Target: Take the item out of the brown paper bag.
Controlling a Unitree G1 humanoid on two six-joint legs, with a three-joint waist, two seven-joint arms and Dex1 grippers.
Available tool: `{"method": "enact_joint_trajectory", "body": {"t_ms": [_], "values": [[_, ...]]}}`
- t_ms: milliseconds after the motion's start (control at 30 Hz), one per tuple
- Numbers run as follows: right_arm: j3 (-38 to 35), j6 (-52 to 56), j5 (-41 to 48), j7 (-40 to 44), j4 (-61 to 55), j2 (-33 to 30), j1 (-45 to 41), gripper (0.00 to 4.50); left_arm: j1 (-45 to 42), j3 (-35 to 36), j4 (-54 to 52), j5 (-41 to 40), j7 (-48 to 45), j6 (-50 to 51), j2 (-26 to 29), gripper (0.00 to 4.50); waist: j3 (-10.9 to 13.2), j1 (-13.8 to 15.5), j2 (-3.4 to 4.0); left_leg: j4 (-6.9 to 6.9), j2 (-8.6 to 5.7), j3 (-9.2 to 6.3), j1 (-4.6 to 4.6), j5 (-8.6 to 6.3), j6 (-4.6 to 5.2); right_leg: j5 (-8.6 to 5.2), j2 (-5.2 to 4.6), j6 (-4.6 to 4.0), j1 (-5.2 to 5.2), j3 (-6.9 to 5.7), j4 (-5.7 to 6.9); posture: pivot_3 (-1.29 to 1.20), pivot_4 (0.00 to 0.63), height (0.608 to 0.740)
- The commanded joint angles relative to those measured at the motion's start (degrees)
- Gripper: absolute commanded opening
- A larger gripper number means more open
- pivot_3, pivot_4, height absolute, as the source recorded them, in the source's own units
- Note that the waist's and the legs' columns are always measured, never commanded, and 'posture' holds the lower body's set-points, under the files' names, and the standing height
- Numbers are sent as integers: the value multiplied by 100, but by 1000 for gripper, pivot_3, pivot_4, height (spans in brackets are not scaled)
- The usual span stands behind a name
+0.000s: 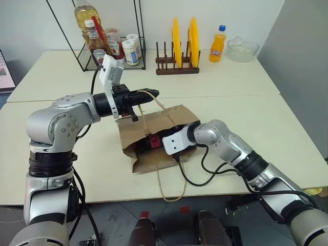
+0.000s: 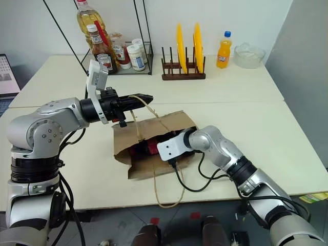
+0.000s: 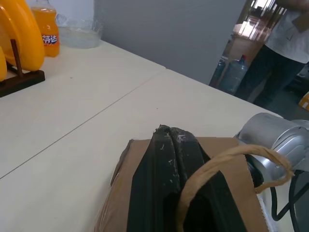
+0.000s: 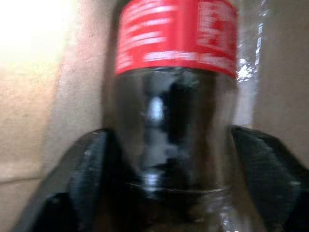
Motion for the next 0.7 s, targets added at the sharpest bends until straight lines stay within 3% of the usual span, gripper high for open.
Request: {"method": "enact_joint_trajectory", "body": {"t_ms": [33,367,700], "values": [[-146,-61,26,96,-108,-242,193,3123,-79,153,-147,-14,26,-125,40,0,0,23,0,0,0,0,-1,0,0,0,0,0,0,0,-1,0,150,740],[-901,-661,1188,203,-1072,-610,855,3123,-101,83,9,109,24,-251,16,0,0,48,0,-3,0,1,-7,0,0,0,0,0,-3,-1,-8,0,150,740],[-1901,-1467,2861,659,-1501,-1407,1469,3123,-173,-30,185,305,-73,-389,-10,0,1,50,0,-3,-1,2,-11,-1,1,0,0,0,-6,0,-9,0,150,740]]}}
